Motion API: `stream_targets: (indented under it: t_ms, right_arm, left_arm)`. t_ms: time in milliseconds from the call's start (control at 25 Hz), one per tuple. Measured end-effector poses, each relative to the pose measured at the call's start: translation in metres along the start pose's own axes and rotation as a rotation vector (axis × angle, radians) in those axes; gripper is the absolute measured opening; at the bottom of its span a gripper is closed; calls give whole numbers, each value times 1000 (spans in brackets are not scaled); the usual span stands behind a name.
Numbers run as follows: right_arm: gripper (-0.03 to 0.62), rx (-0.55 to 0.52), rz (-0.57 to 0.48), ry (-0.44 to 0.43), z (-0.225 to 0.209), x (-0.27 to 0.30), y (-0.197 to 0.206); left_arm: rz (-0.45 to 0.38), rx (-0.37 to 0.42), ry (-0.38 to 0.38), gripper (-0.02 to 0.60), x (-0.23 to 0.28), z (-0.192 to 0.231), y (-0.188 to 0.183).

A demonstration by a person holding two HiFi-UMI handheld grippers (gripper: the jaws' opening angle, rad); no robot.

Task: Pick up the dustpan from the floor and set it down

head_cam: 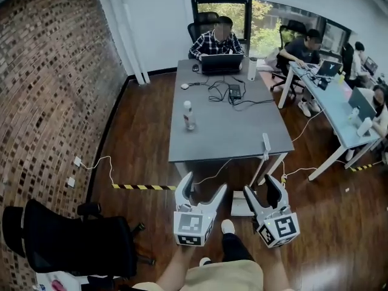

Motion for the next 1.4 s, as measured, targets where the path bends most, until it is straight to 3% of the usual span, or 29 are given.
stream_targets:
  t_ms: [240, 440, 600, 720, 880, 1000, 1160, 1400]
  right_arm:
    - [318, -4, 26, 42, -107, 46, 30]
    - [318, 69, 60, 73, -186, 52, 81]
    - [318, 97, 168, 171, -233, 48, 128]
    - [318, 119, 262, 238, -257, 43, 172]
    - [318, 165, 352, 295, -278, 39, 234]
    - [316, 191, 393, 335, -297, 51, 272]
    - [316, 249, 422, 386, -326, 68, 303]
    - [231, 211, 476, 400, -359, 89, 317]
  left_arm:
    - [-15, 31, 8, 400, 117, -11, -4]
    - [21, 53, 7, 385, 194, -14, 3]
    - [104, 84, 76, 385, 248, -24, 22]
    - [156, 88, 174, 383, 284, -37, 48]
    - [227, 179, 361, 373, 317, -68, 98]
    - [288, 186, 460, 353, 335, -84, 129]
    - [378, 151, 493, 336, 341, -96, 153]
    - [382, 113, 457, 322, 344, -91, 152]
Point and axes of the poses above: the fingertips, and each gripper's own axes: x forward along the fingers, z to its left, y out of its underside, the point moved 7 cm from there along -x, backward along the fingers, and after that the axes turned 12 degrees about -y, right-handed, at the moved point
